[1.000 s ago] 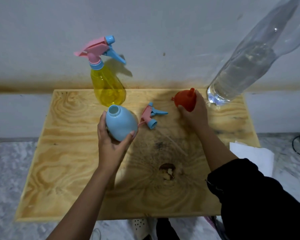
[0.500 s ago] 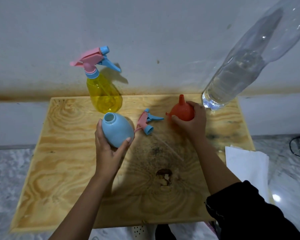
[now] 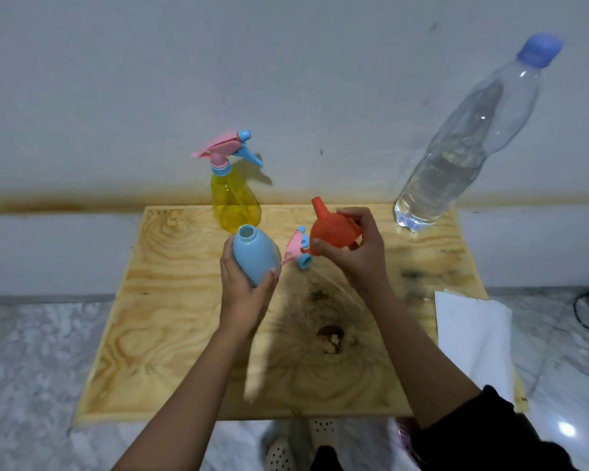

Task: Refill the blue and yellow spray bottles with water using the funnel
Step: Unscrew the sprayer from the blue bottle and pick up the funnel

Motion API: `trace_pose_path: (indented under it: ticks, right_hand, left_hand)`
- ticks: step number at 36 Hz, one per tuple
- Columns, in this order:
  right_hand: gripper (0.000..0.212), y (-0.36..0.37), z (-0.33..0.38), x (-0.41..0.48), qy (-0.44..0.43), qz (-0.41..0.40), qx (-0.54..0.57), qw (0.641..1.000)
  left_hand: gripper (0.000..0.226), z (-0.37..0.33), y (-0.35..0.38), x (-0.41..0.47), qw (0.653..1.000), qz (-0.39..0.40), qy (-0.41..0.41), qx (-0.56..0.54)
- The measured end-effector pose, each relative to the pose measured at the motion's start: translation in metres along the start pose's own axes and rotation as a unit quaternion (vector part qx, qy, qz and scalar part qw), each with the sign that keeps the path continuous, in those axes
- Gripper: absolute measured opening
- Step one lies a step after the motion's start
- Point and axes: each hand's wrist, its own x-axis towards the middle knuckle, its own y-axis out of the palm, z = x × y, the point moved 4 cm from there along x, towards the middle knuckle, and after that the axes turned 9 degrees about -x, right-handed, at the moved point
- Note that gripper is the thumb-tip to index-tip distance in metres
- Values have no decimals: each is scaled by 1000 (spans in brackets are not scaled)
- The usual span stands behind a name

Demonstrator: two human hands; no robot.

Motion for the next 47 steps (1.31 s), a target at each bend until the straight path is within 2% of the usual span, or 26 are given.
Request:
trace_pose_path:
  ticks: [3,8,16,21,28,32,40,47]
  right_hand:
    - [59,8,18,-1,-44,36,-10,998]
    - [57,21,43,0,-93,88,-94,987]
    - [62,44,59,2,-104,166,-184,963]
    - [67,52,54,4,-105,175,-187,961]
    - [63,59,58,7,-139,178,-218,950]
    - [64,63,67,13,-165,193,-242,937]
    - [58,75,99,29,-202,285,-352,868]
    - [80,100,107,34,-253,326,-413,812]
  left_hand:
    - [91,-4,-2,2,1000,5,5,18]
    - [90,-9,-5,1,999,29,4,27]
    - [87,-6,-9,2,999,49,2,18]
    - [89,-6,-8,1,999,48,-9,5]
    - [85,-5,-9,3,999,49,2,6]
    - [91,-7,-9,3,999,52,9,10]
    - [96,-6,-9,4,999,50,0,1]
    - [85,-9,-9,7,999,46,-5,20]
